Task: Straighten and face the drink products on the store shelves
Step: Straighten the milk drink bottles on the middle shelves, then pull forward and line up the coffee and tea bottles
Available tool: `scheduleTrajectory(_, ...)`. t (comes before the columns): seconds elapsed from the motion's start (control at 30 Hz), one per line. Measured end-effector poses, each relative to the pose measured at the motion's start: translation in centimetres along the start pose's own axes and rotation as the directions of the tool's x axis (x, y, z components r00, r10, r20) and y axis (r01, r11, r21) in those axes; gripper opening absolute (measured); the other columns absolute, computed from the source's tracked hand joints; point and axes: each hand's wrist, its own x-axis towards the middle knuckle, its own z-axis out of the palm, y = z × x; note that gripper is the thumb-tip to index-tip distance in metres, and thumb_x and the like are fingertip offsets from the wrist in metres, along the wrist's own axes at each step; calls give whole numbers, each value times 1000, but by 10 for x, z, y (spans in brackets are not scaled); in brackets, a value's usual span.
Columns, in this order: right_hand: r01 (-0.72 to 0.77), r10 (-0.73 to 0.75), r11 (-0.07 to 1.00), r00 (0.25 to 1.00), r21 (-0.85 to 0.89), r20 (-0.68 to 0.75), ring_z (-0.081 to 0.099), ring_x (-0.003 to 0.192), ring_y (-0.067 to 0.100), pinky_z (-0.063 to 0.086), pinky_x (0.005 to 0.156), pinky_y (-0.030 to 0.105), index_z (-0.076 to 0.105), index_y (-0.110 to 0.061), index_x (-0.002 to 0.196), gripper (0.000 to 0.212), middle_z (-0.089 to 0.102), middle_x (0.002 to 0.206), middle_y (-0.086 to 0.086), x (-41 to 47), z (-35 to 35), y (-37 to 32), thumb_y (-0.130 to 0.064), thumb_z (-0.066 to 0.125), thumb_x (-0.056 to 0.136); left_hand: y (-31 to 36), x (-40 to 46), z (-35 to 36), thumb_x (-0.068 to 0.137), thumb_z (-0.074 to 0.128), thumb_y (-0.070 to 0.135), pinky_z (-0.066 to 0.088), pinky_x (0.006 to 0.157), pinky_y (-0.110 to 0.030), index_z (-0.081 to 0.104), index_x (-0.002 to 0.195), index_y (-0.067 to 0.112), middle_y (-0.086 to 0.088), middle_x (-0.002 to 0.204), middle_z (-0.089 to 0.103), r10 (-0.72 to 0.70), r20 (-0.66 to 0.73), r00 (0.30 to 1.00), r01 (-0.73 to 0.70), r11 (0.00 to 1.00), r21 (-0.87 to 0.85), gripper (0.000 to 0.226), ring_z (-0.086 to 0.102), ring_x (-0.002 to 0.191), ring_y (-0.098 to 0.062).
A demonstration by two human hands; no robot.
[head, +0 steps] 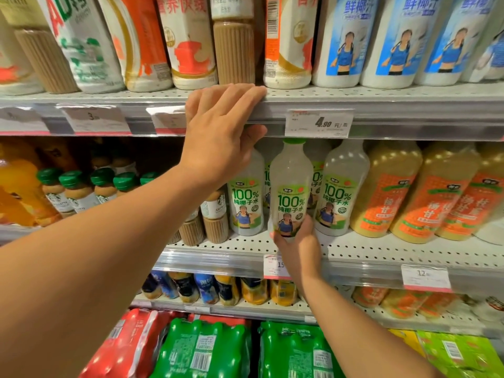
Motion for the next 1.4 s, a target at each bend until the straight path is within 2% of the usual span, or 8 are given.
scheduleTrajectory(0.33,16,-24,998,993,-67,-118,60,93,34,40,77,37,22,-26,104,63,59,98,7,5,12,-4,-39,77,78,2,-1,-4,90,53,35,23,99,-36,52,134,18,3,133,56,-11,31,999,12,1000,-6,47,43,120,-23)
scheduleTrajectory(0.6,-29,25,995,998,-93,-52,59,95,29,38,74,33,22,-29,97,53,51,94,-3,5,12,-6,-39,72,81,2,-2,-7,91,53,35,22,101,-36,51,136,19,2,134,55,-13,71,997,13,1000,-1,48,43,121,-24)
scheduleTrajectory(0.73,-110,106,993,991,34,86,52,117,28,47,92,39,33,-16,130,60,50,126,4,1,-8,-15,-35,70,85,4,0,-10,91,50,38,25,100,-42,50,136,18,0,134,54,-14,107,994,14,1000,-3,49,44,120,-28)
scheduleTrajectory(0.8,-43,38,998,994,49,99,52,118,21,46,97,31,30,-14,142,65,48,137,4,-9,-30,-24,-26,66,90,4,1,-12,91,51,38,26,100,-43,49,135,19,0,132,54,-13,107,994,13,1000,8,49,45,119,-29)
scheduleTrajectory(0.97,201,-201,979,980,-16,3,55,91,-6,38,63,-1,56,-30,113,24,58,103,-19,-10,-133,-85,-20,59,92,12,10,-19,82,64,34,29,92,-42,52,127,20,-1,122,59,-13,157,988,2,997,71,48,51,111,-30)
scheduleTrajectory(1.1,341,-357,928,930,-153,-91,57,84,-4,40,66,10,56,-36,94,16,61,92,-19,-4,-224,-156,-21,59,90,17,25,-37,86,60,41,35,88,-40,52,124,26,4,118,58,-60,311,949,30,994,103,42,52,107,-25)
scheduleTrajectory(1.23,362,-402,892,910,-271,-107,59,92,10,46,78,25,56,-28,107,19,60,99,-12,6,-283,-207,-23,58,90,9,44,-52,90,54,43,35,90,-38,50,121,32,8,119,56,2,440,898,-49,994,97,34,47,113,-19)
scheduleTrajectory(1.4,425,-519,822,833,-379,-192,55,107,16,43,89,27,58,-17,121,32,58,117,-1,23,-327,-263,-14,58,89,6,87,-90,93,47,43,42,92,-37,52,125,28,6,123,58,81,278,957,-109,990,87,35,49,115,-18)
